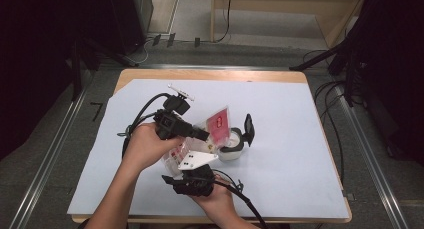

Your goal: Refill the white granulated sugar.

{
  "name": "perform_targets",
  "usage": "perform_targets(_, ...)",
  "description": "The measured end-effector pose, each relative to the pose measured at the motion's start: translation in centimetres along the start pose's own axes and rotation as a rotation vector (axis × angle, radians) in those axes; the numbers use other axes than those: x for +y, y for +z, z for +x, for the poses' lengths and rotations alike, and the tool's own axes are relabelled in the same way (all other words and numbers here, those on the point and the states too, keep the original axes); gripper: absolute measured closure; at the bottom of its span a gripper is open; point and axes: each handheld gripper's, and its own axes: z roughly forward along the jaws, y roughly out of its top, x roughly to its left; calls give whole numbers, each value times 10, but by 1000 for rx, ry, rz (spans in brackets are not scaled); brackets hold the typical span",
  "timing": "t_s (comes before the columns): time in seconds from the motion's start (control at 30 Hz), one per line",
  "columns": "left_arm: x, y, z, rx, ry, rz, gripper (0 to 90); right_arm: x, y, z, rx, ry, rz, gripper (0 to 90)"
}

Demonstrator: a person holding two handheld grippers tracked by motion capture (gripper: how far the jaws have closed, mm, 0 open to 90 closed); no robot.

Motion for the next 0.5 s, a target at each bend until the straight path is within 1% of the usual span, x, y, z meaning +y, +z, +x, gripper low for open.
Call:
perform_targets(0.1,-1,2,1,-4,3,4,758,-3,1,-1,5,-8,0,608)
perform_targets(0.17,-1,3,2,-6,13,15,758,-5,2,-1,9,-17,4,610)
perform_targets(0.2,-1,4,3,-1,16,14,758,-5,3,-2,3,-23,5,609)
perform_targets(0.23,-1,6,3,-5,10,12,757,-6,3,-2,7,-25,7,608)
perform_targets(0.27,-1,7,4,-4,11,18,757,-7,4,-2,2,-33,6,607)
perform_targets(0.3,-1,8,4,-3,13,19,757,-7,4,-1,7,-30,11,606)
perform_targets(0.4,-1,9,5,-10,12,21,754,-9,5,-2,14,-41,13,603)
perform_targets(0.43,-1,8,6,-7,19,26,753,-9,5,-2,20,-38,15,603)
perform_targets(0.5,-1,10,7,-11,17,17,751,-11,6,-3,18,-52,16,602)
